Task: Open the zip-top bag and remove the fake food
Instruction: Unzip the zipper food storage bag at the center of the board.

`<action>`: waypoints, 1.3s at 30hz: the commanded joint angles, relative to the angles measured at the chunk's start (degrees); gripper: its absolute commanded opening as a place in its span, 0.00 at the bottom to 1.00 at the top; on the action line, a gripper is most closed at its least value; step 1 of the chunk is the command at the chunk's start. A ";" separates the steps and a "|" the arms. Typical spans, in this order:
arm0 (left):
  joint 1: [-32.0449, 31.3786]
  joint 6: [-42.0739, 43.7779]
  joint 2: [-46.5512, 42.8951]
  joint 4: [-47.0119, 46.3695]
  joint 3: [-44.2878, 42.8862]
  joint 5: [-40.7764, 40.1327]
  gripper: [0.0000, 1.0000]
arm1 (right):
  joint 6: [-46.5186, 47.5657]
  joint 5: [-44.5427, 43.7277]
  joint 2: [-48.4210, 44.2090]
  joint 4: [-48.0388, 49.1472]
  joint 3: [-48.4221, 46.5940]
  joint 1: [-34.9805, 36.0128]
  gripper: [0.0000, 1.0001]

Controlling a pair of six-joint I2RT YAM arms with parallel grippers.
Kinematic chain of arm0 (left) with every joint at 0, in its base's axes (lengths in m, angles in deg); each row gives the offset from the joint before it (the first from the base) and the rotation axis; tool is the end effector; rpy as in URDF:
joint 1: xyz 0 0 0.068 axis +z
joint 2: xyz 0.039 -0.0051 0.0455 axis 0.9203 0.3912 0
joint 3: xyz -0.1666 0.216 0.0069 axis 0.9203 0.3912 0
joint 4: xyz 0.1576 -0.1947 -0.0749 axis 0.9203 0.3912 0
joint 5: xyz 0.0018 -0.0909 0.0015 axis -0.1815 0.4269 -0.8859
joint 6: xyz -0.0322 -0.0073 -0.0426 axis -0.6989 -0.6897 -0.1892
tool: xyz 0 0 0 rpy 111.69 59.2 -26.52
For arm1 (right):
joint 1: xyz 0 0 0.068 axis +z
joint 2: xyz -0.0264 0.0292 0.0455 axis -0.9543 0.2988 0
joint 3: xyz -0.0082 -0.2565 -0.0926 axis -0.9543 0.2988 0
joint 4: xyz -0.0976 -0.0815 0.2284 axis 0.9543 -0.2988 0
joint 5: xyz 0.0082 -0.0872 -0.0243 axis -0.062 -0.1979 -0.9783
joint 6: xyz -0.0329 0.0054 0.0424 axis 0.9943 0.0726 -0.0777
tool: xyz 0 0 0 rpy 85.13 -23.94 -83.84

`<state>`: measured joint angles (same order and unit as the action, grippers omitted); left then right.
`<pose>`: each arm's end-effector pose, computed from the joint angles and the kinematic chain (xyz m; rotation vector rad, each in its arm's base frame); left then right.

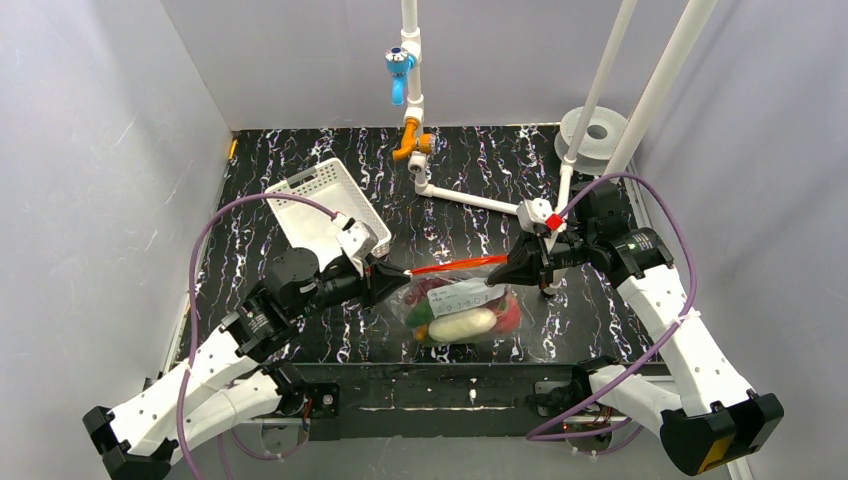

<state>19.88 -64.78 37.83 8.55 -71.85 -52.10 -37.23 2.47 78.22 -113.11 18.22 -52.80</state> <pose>0.1067 -0.1271 0.3494 0.7187 1.5354 -0.9570 0.1600 0.0933 0.3603 -1.4427 1.3227 1.1510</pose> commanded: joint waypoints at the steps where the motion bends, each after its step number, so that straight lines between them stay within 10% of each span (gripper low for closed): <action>1: 0.85 2.19 -2.28 1.84 -0.82 -6.01 0.00 | -0.28 0.59 -1.04 -1.61 -2.30 -1.78 0.01; 39: 0.85 5.55 -6.59 9.56 -1.46 -12.68 0.00 | -0.31 0.34 -1.24 -1.52 -1.92 -2.94 0.01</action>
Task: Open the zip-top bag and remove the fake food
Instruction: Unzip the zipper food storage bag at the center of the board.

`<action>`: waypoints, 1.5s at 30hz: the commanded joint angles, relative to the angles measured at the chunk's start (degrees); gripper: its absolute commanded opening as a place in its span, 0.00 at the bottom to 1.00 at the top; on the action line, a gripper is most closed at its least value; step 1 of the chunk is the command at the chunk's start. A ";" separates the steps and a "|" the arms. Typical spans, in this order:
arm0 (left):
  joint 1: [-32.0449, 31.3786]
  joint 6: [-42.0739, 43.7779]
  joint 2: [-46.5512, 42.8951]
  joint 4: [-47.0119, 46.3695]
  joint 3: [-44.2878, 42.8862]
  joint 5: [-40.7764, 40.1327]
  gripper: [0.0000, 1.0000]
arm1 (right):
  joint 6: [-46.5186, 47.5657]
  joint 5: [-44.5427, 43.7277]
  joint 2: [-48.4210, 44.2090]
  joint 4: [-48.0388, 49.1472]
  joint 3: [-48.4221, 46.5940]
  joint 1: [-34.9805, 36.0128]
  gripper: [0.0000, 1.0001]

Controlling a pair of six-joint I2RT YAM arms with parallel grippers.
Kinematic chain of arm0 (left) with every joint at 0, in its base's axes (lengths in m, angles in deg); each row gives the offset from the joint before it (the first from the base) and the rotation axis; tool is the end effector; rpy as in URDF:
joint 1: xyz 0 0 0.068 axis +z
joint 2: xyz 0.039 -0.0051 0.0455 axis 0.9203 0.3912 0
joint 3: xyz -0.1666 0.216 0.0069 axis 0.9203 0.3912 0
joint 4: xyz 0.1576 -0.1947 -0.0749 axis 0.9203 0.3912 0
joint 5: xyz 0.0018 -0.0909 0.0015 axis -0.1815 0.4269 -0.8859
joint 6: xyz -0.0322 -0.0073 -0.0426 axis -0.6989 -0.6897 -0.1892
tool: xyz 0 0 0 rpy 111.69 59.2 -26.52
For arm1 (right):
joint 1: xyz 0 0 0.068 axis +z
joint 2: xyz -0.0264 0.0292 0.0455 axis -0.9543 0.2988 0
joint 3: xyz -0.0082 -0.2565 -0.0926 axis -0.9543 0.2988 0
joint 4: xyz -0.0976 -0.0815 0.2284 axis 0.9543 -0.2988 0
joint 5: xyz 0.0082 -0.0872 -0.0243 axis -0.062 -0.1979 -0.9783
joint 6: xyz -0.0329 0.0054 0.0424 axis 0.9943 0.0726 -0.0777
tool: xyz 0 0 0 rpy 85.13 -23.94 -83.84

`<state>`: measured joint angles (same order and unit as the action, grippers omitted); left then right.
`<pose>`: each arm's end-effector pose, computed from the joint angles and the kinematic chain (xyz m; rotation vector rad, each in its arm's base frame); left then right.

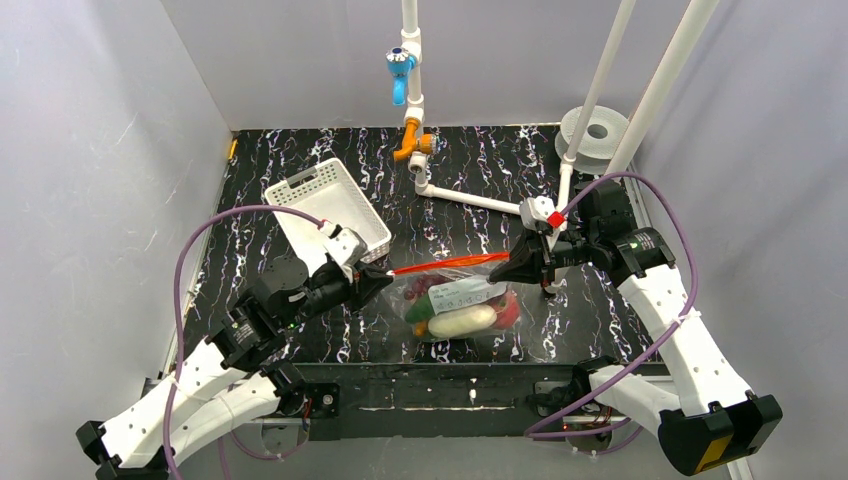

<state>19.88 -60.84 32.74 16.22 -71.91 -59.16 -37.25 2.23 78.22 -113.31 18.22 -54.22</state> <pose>0.0955 -0.1088 0.3472 0.6843 1.5728 -0.7995 0.1622 0.0892 0.3600 -1.4215 1.3435 1.1332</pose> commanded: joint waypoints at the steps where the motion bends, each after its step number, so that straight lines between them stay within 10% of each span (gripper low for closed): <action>1: 0.80 1.67 -1.65 2.05 -1.40 -5.69 0.00 | -0.30 0.60 -1.28 -1.32 -1.92 -1.58 0.01; 41: 0.86 10.22 -1.57 14.80 -1.82 -7.69 0.00 | -0.78 0.80 -0.94 -0.64 -1.50 -2.48 0.01; 45: 0.85 5.89 1.54 13.59 -3.93 1.21 0.43 | -1.43 0.29 -0.52 0.04 -1.31 -2.48 0.01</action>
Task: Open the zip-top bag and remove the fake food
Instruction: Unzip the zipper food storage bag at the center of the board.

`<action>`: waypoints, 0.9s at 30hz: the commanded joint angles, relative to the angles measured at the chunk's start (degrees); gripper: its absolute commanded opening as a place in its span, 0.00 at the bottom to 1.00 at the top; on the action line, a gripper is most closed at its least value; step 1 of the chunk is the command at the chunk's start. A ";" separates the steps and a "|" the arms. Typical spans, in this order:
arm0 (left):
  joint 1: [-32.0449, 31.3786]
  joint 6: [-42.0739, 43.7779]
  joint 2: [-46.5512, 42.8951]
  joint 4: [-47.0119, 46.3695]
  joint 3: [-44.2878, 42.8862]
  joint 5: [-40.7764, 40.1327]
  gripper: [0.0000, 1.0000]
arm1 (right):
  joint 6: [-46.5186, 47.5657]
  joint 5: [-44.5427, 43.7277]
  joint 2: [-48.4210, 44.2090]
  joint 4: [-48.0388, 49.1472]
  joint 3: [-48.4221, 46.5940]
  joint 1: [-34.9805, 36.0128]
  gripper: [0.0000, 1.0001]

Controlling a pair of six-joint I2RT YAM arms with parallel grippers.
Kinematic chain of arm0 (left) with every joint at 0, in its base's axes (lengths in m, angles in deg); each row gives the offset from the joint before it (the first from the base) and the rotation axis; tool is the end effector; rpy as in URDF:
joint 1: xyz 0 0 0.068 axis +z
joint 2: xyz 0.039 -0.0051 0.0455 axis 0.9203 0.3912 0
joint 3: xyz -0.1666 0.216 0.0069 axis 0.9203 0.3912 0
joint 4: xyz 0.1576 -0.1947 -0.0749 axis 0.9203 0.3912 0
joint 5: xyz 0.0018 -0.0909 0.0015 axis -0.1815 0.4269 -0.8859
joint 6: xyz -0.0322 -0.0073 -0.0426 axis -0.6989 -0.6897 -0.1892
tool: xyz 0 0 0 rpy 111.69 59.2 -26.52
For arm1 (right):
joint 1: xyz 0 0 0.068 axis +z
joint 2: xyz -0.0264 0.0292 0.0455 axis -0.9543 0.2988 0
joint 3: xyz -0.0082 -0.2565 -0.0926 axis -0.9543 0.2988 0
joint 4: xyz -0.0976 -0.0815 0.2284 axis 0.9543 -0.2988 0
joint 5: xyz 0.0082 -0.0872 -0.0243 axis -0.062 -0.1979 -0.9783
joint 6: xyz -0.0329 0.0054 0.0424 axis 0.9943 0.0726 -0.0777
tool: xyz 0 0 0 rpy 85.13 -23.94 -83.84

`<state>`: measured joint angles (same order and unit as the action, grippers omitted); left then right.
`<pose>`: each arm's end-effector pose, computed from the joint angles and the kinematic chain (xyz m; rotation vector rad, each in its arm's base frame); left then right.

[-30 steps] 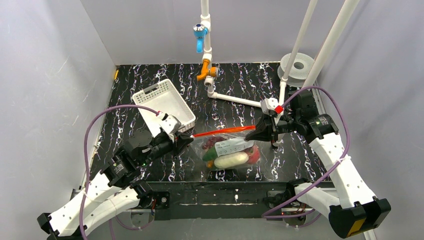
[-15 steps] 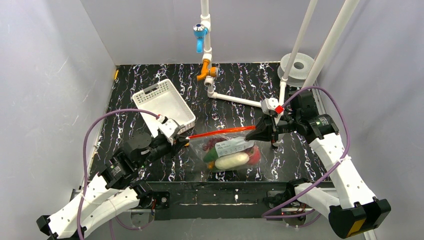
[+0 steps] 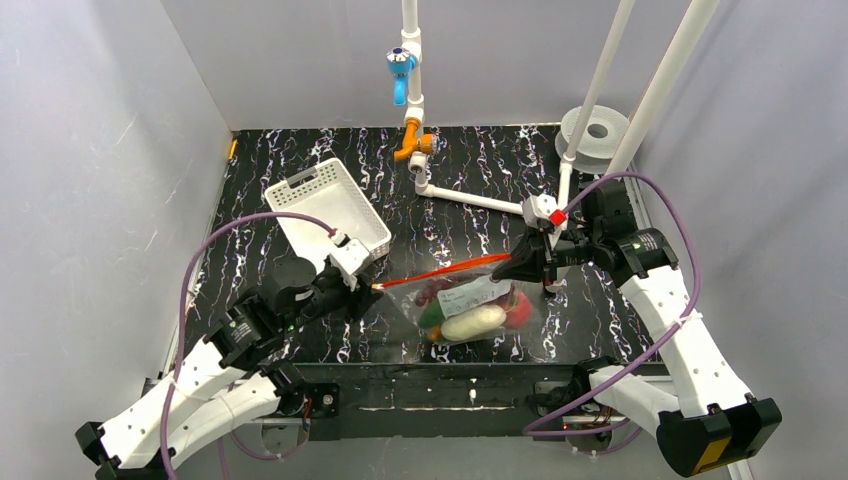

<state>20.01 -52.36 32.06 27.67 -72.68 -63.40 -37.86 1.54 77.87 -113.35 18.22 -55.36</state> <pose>0.0928 -0.1015 0.3316 0.8053 1.6849 -0.5870 0.1628 0.0855 0.3607 -1.3992 1.3679 1.1117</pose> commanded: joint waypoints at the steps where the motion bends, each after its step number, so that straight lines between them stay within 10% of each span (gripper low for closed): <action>1: 0.73 -4.71 2.71 1.46 -3.94 7.33 0.61 | -0.90 0.85 -0.13 0.15 -1.31 -1.35 0.01; 4: 0.73 -9.47 3.77 -1.12 -6.27 10.68 0.98 | -0.92 0.67 0.04 0.24 -1.22 -1.35 0.01; 18: 1.73 -0.02 15.01 -8.67 -10.69 23.28 0.98 | 1.87 -0.09 0.81 -1.90 -1.84 -0.66 0.01; 27: 5.27 -0.62 24.31 -8.70 -18.25 39.92 0.85 | 24.34 -9.03 7.06 -19.79 -11.09 8.25 0.01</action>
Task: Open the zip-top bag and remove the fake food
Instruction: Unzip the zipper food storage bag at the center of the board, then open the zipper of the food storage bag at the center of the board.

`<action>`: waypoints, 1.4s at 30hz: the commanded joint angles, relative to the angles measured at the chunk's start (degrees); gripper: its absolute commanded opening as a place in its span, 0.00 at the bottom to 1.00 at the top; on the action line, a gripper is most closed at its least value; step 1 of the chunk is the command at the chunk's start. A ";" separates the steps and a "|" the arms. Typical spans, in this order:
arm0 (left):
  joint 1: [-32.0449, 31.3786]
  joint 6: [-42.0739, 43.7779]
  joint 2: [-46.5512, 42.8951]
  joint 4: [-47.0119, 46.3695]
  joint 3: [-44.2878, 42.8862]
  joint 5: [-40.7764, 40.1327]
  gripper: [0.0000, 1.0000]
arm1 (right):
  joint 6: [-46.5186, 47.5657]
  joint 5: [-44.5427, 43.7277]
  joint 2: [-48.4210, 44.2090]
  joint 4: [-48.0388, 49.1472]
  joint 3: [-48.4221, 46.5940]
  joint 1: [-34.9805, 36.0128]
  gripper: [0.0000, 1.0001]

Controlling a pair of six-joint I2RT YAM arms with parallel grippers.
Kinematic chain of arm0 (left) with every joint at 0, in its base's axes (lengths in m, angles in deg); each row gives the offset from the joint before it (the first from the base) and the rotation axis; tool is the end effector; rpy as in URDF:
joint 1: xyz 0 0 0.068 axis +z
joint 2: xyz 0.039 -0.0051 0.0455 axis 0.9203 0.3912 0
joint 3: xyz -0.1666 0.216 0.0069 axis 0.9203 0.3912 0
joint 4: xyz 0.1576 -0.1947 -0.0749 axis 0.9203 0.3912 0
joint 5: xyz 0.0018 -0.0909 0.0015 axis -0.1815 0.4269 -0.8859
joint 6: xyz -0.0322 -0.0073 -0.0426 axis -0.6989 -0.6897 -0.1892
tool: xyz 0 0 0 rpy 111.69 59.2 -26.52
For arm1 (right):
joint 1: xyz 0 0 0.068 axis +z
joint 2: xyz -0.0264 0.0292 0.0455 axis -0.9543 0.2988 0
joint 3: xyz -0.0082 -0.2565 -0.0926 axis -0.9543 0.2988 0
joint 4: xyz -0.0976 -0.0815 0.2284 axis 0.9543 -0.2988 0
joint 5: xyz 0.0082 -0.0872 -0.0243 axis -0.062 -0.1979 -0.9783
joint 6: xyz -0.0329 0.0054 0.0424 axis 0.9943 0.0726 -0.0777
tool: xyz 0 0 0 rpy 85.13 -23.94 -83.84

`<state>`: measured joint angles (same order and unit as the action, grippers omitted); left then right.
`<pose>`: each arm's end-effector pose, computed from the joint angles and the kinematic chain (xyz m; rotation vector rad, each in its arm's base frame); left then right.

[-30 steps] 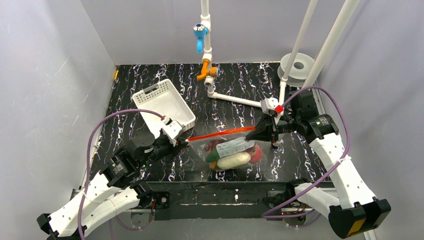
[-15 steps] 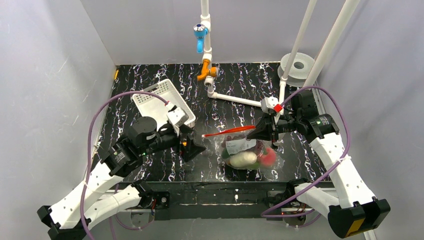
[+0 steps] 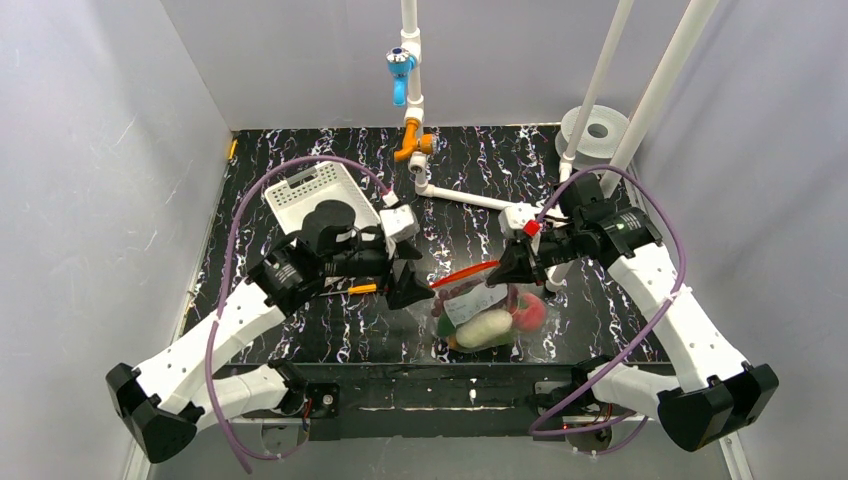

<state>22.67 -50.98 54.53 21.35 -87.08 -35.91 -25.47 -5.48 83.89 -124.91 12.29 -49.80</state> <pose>0.1424 -0.1638 0.3692 1.1163 1.5787 -0.9700 0.1671 0.1045 0.3589 -1.5831 1.3915 1.0428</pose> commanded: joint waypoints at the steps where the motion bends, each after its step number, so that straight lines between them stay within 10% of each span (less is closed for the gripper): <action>1: 3.13 -5.24 2.07 -4.42 -3.14 14.08 0.83 | 15.46 -2.19 1.49 -10.09 -5.63 3.13 0.01; 15: 5.61 -30.82 3.81 -35.76 11.72 16.01 0.53 | 25.62 -3.48 5.25 -17.97 -10.63 4.88 0.01; 42: -1.59 -22.33 7.10 -29.72 9.73 12.99 0.35 | 24.10 -2.41 4.69 -17.11 -9.37 4.88 0.01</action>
<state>21.54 -76.18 61.59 -10.82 -75.10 -21.83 -1.47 -10.86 89.26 -141.87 4.71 -45.19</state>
